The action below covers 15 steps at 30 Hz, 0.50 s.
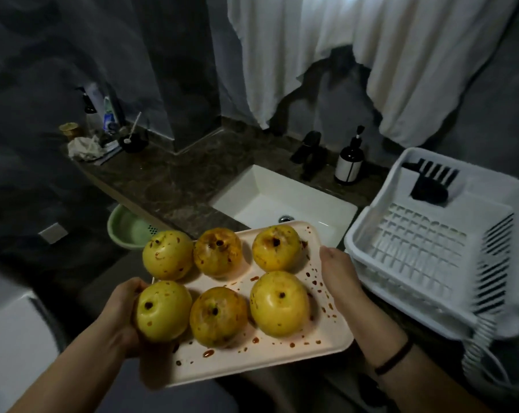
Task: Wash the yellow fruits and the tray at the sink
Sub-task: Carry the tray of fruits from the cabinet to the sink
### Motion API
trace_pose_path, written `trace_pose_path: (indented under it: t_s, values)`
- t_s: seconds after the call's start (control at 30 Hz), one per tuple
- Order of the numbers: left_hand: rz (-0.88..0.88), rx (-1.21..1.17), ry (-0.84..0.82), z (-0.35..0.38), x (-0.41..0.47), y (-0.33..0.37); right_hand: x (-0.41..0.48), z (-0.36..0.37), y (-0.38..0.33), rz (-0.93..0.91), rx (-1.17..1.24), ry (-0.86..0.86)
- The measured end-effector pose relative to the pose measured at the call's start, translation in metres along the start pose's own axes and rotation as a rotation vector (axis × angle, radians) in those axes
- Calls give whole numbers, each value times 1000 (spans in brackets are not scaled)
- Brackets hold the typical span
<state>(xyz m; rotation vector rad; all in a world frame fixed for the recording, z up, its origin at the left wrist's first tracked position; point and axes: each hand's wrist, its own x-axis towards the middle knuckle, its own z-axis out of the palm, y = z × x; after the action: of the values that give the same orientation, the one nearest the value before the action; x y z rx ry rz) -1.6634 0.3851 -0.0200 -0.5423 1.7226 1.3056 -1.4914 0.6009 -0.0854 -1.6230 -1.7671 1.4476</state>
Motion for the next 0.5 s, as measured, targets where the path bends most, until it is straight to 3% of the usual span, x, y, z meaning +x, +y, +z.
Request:
trace_pose_path:
  t_s: [0.17, 0.5]
  values:
    - [-10, 30, -88, 24, 13, 21, 25, -6, -5, 39, 9, 22]
    - [53, 51, -37, 29, 64, 68, 50, 14, -18, 66, 16, 28]
